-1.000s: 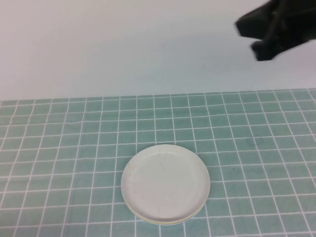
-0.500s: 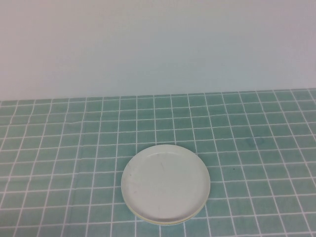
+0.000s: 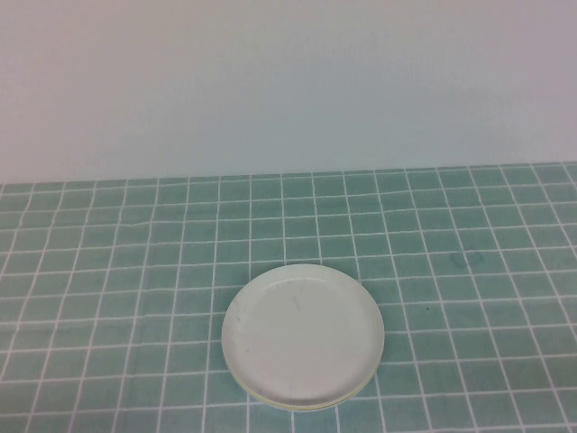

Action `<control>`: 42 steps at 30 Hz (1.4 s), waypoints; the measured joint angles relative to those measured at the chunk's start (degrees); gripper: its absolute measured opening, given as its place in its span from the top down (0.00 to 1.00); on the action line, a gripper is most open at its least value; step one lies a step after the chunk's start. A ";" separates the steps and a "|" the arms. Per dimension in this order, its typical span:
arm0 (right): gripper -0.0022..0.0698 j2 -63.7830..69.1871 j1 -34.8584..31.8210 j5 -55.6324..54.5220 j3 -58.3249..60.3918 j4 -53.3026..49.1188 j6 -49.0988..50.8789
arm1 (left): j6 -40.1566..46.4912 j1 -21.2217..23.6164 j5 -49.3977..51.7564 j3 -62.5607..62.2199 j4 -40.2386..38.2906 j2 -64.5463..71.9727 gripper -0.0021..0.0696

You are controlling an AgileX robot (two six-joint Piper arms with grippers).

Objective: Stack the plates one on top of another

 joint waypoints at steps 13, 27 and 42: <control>0.97 -1.68 0.00 0.02 5.98 0.96 0.00 | 0.00 0.28 0.00 0.00 0.00 0.00 0.97; 0.97 -1.68 0.00 0.86 5.98 -19.40 22.16 | 0.00 -6.76 0.00 0.00 0.00 0.05 0.97; 0.97 -1.68 4.06 10.06 5.98 -25.98 27.99 | 0.00 -6.76 0.00 0.00 0.00 0.13 0.97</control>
